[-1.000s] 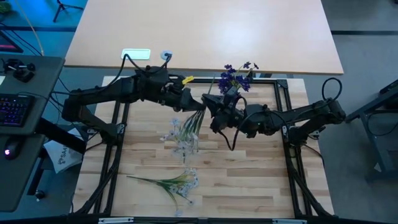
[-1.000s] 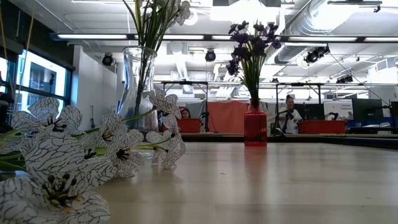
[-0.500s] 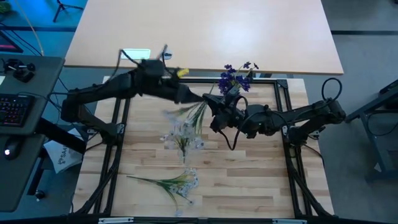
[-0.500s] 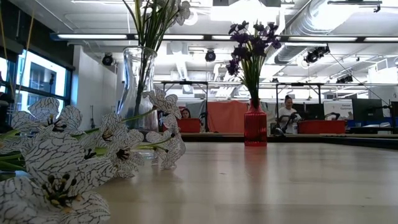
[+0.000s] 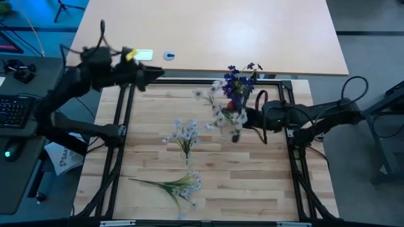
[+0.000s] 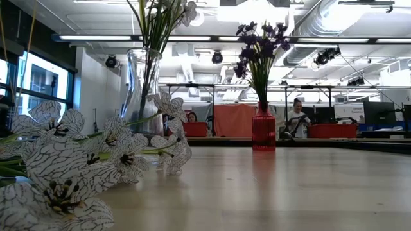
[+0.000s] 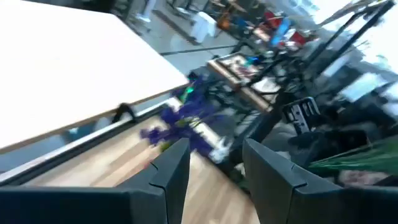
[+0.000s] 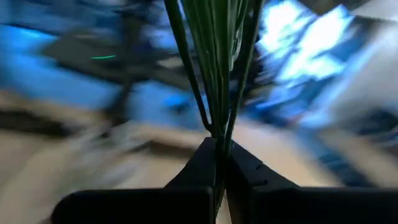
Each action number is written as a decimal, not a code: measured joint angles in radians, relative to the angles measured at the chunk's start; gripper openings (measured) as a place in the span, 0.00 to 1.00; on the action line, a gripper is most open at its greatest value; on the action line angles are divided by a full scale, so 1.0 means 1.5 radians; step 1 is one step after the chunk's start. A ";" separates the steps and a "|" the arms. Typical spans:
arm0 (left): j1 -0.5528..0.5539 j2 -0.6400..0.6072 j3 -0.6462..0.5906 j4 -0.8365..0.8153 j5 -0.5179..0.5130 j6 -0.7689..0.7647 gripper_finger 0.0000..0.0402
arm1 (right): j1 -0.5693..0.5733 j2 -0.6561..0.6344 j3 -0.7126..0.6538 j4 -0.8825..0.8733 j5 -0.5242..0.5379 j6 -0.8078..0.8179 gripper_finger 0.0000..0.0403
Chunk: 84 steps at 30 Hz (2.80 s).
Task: Sort flowers into vase by color
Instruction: Put the top white flowers into the transparent vase, then put the white flowers into the transparent vase
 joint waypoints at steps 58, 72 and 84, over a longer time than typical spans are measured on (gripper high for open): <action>-0.243 -0.364 -0.497 0.306 -0.241 0.192 0.34 | 0.068 0.399 0.052 0.258 -0.037 0.268 0.01; -0.243 -0.364 -0.497 0.291 -0.242 0.140 0.34 | 0.065 0.397 0.052 0.237 -0.039 0.366 0.39; -0.243 -0.363 -0.497 0.291 -0.238 0.140 0.34 | 0.067 0.299 0.052 0.055 -0.096 0.365 0.76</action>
